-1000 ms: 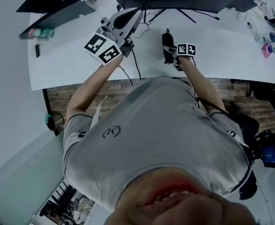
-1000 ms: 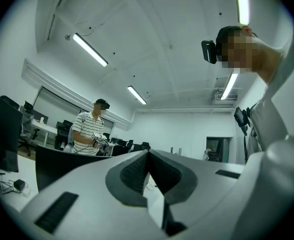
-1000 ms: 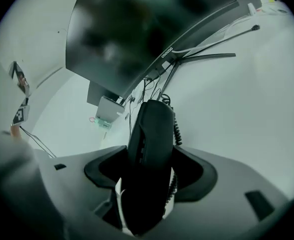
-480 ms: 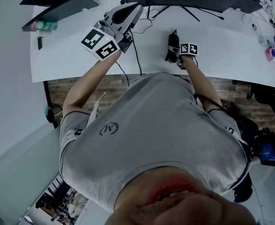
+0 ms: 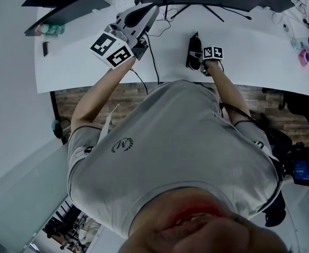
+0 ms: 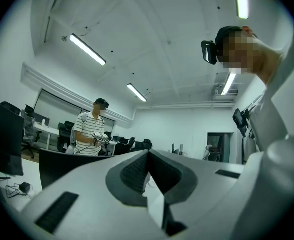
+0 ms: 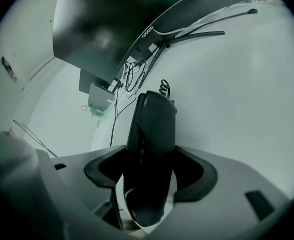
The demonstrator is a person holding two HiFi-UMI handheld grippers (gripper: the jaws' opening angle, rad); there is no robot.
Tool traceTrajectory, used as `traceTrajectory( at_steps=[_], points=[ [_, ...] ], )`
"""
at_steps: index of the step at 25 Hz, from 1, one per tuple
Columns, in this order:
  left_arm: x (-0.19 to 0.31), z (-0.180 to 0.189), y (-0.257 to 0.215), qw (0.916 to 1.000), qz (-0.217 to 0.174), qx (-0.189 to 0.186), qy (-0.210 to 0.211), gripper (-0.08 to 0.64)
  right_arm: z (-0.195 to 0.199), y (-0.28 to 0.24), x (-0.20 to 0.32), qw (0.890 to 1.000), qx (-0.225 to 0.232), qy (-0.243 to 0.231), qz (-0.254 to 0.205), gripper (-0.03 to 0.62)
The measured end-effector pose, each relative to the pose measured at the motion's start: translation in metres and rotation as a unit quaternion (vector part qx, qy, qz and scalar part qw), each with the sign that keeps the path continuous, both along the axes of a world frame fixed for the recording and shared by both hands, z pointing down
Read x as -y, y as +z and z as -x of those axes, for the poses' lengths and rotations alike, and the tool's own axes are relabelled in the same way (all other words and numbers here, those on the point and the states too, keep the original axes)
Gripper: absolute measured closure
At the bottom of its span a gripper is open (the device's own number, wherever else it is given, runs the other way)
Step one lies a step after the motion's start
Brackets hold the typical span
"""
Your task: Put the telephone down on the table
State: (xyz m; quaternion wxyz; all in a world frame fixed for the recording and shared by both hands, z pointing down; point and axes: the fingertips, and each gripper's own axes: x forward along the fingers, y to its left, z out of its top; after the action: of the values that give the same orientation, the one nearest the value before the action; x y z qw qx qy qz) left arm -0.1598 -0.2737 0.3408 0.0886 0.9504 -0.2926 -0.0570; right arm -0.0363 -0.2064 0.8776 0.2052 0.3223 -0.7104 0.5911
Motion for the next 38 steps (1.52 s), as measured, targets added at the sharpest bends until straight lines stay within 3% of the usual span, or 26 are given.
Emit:
traceTrajectory(
  at_steps=[5,15,24,29,31,38],
  points=[
    [-0.002,0.001,0.000,1.0000,-0.001,-0.002,0.000,0.551,0.003,0.001,-0.007,0.997,-0.012,-0.076,-0.022,0.301],
    [0.002,0.000,0.004,0.9999,0.005,-0.005,-0.009,0.551,-0.011,-0.002,-0.018,0.989,-0.045,-0.134,-0.048,0.299],
    [0.003,-0.003,0.015,0.9999,0.011,-0.011,-0.007,0.551,-0.028,-0.015,-0.020,0.990,-0.038,-0.124,-0.058,0.299],
    [0.004,-0.015,0.019,0.9998,0.014,-0.016,0.002,0.551,-0.044,-0.023,-0.011,0.982,-0.081,-0.141,-0.098,0.301],
    [0.004,-0.020,0.021,0.9997,0.014,-0.017,0.008,0.551,-0.044,-0.020,-0.015,0.981,-0.082,-0.148,-0.094,0.307],
    [-0.001,-0.020,0.018,0.9997,0.018,-0.018,0.004,0.551,-0.046,-0.015,-0.023,0.989,-0.060,-0.111,-0.079,0.313]
  ],
)
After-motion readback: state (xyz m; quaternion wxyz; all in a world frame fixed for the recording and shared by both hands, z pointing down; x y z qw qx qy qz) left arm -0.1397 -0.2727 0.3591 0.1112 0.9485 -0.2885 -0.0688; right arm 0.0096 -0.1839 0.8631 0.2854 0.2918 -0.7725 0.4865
